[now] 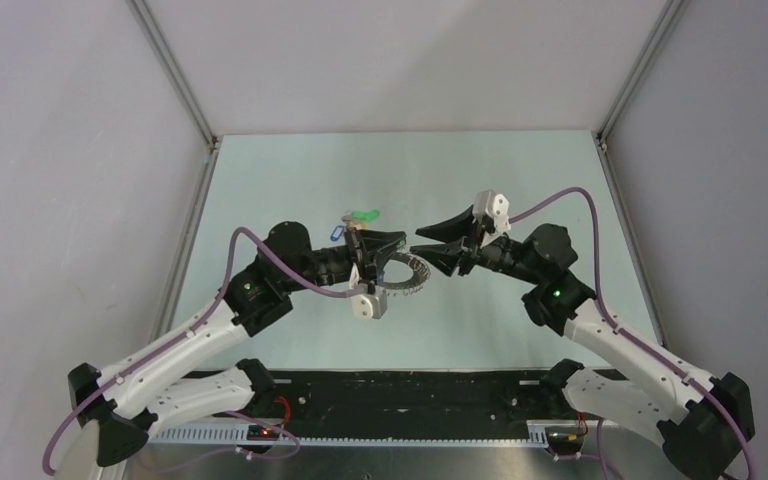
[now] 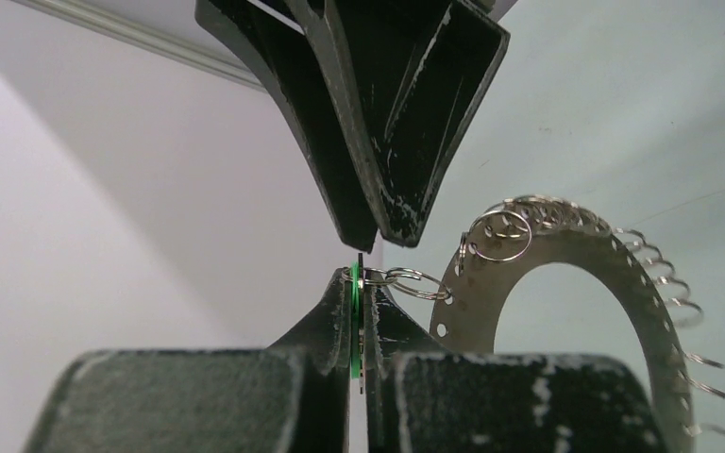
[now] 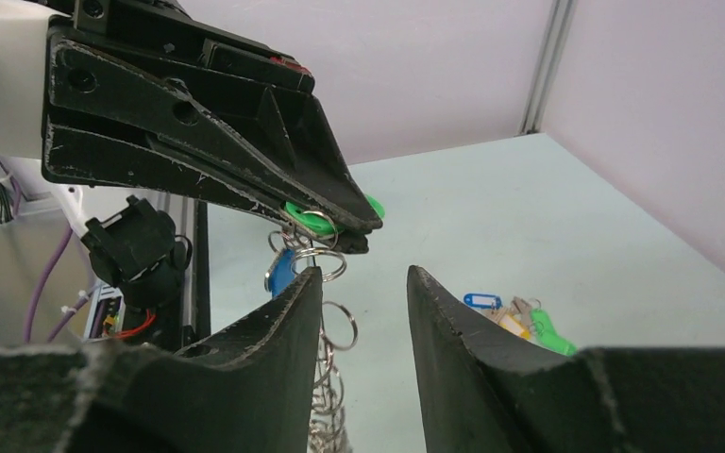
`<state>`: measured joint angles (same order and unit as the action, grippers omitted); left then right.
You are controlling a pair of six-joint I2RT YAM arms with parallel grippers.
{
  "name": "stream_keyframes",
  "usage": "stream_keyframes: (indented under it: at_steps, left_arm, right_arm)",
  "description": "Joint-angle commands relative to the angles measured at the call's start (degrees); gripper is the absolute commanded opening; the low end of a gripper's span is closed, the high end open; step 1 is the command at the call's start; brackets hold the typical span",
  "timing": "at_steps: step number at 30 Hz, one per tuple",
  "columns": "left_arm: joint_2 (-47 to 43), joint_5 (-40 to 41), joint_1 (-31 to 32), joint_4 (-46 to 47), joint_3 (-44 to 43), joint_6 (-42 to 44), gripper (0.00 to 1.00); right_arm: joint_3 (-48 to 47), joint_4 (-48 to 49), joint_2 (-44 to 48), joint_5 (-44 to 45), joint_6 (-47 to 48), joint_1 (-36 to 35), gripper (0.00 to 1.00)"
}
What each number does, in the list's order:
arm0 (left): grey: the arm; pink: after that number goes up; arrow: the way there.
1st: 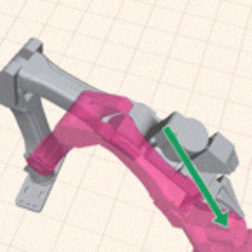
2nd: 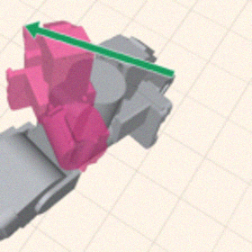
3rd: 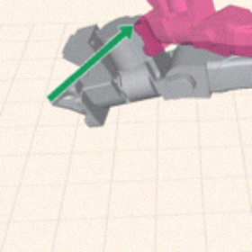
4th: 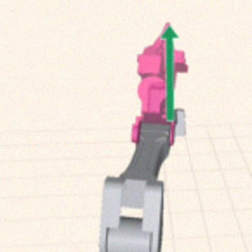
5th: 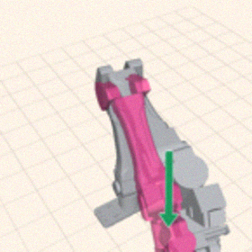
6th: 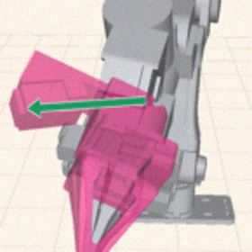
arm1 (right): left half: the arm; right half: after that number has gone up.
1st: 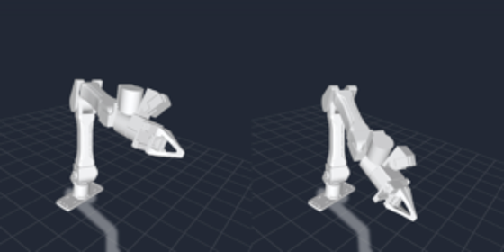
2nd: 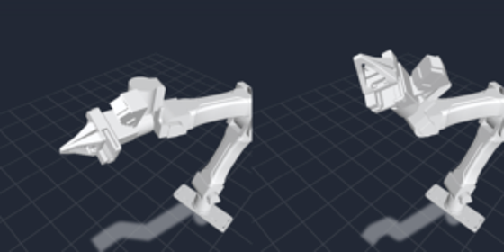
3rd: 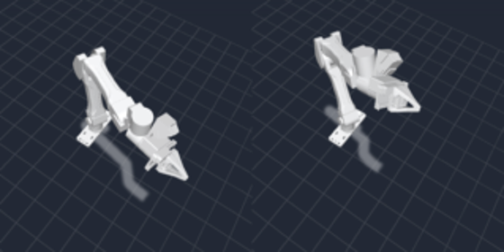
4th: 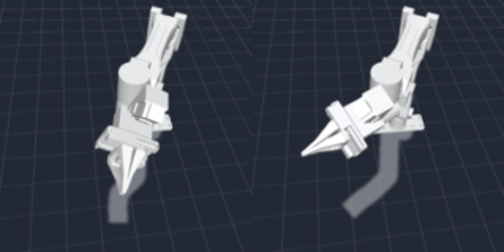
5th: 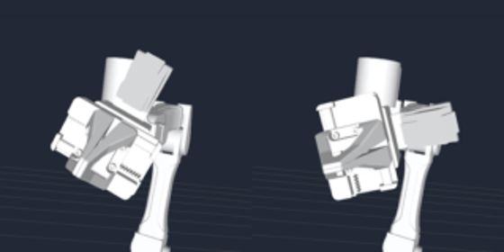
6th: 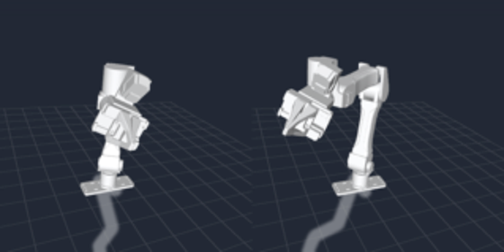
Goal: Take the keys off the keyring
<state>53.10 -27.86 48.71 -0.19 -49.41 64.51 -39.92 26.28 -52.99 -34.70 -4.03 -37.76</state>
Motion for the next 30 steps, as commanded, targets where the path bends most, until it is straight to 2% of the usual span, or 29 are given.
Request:
stream_keyframes:
  at_steps: [1, 10, 16, 20, 23, 28, 30]
  left_arm:
    - [-1.68, -1.65, 0.22, 2.82, -0.95, 0.7, 0.0]
    - [-2.06, -2.25, 0.17, 2.77, -1.17, 0.33, 0.0]
    - [-2.25, -2.42, 0.17, 2.81, -1.22, 0.18, 0.0]
    - [-2.49, -2.0, 0.18, 2.8, -1.39, 0.26, 0.0]
    - [-2.72, -1.78, 0.1, 2.82, -1.47, 0.22, 0.0]
    - [-3.07, -1.54, -0.03, 2.82, -1.44, 0.28, 0.0]
    - [-3.07, -1.44, -0.06, 2.82, -1.35, 0.27, 0.0]
  right_arm:
    - [-3.9, 2.56, -1.88, -0.69, 3.79, -1.54, 0.42]
    - [-5.5, 0.99, -4.59, -1.93, 5.68, -4.37, 0.36]
    - [-6.27, 1.4, -7.01, -3.18, 3.6, -4.88, 0.34]
    - [-6.73, 2.42, -8.41, -3.76, 0.5, -5.04, 0.21]
    - [-7.21, 3.49, -9.75, -3.54, -4.49, -4.96, 0.17]
    - [-7.52, 6.38, -11.67, -0.76, -14.47, -4.78, 0.0]
    - [-7.48, 7.55, -12.14, -0.47, -18.37, -4.77, 0.0]
